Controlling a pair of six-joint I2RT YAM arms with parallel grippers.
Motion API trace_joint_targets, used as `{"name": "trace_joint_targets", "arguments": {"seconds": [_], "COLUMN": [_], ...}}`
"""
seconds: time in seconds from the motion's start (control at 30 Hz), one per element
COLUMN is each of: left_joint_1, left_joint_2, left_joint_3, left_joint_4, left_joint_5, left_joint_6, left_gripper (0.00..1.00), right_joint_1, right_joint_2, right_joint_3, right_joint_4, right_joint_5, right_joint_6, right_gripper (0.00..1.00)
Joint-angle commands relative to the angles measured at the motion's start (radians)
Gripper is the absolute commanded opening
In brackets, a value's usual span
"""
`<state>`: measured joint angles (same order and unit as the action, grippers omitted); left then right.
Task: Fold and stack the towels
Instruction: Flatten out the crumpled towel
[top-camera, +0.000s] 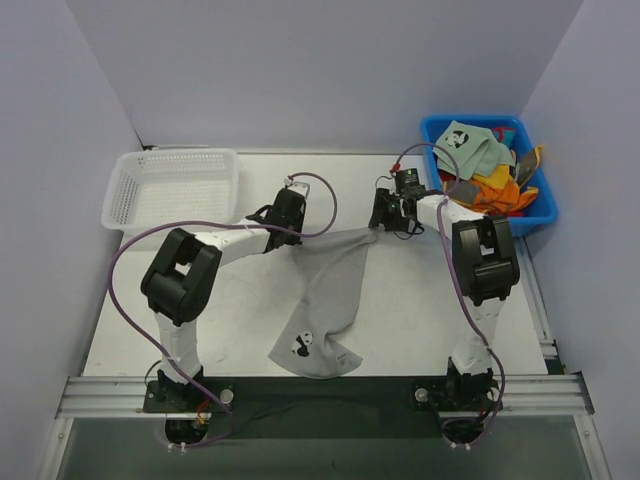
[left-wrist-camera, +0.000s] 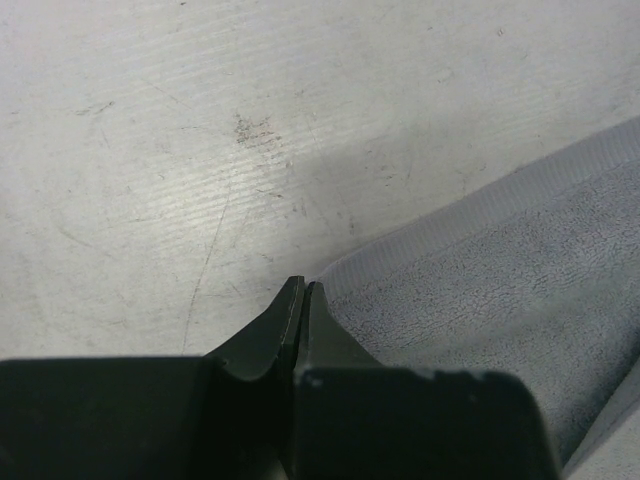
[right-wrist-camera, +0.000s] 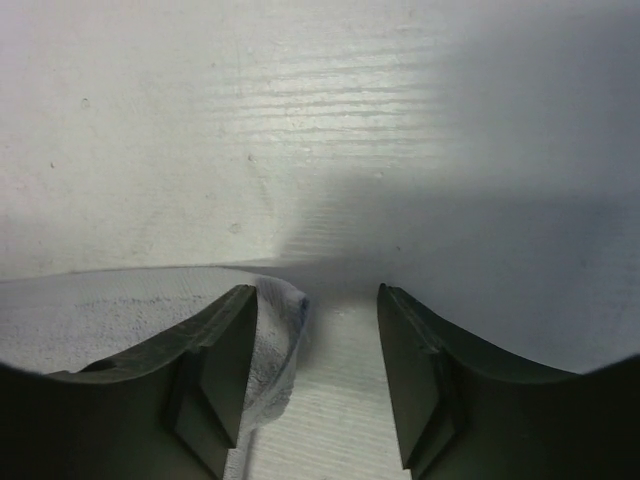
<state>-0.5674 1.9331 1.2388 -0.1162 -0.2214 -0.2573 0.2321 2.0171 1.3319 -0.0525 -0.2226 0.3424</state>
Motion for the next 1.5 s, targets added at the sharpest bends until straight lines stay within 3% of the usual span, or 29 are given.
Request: {"name": "trace_joint_targets", "arguments": {"seconds": [0.0,0.13,0.23,0.27,0.33,0.67,0.97,1.47], "left_joint_1": [0.011,0.011,0.012,0.012,0.015,0.026,0.029,0.021], "left_joint_2": [0.015,0.018,0.017,0.015,0.003,-0.265,-0.483,-0.738], "left_joint_3": [0.039,0.036,0.034,0.034,0.031,-0.041,0.007,0.189], "left_joint_4": [0.015,0.016,0.019,0.02,0.026,0.222,0.277,0.181], "left_joint_5": [0.016,0.016,0.01,0.007,0.002,-0.015,0.037,0.102], "left_joint_6": [0.016,0.015,0.012,0.012,0.012,0.153,0.222,0.306], "left_gripper": [0.0,0.0,0.0,0.0,0.0,0.0,0.0,0.0], "right_joint_1": [0.003,0.003,0.003,0.003,0.003,0.01,0.042,0.096], "right_joint_2": [0.041,0.065,0.068,0.059,0.04,-0.249,-0.454,-0.676], "right_joint_3": [0.044,0.059,0.059,0.056,0.049,0.084,0.147,0.236], "right_joint_4": [-0.027,-0.038,-0.043,-0.043,-0.044,-0.02,0.02,0.046], "right_joint_5": [-0.076,-0.109,-0.126,-0.123,-0.1,-0.018,-0.021,-0.077], "right_joint_6": [-0.029,-0.028,-0.029,-0.029,-0.036,-0.094,-0.112,-0.155], "right_gripper": [0.48,0.38,0.23,0.12,0.0,0.0,0.0,0.0]}}
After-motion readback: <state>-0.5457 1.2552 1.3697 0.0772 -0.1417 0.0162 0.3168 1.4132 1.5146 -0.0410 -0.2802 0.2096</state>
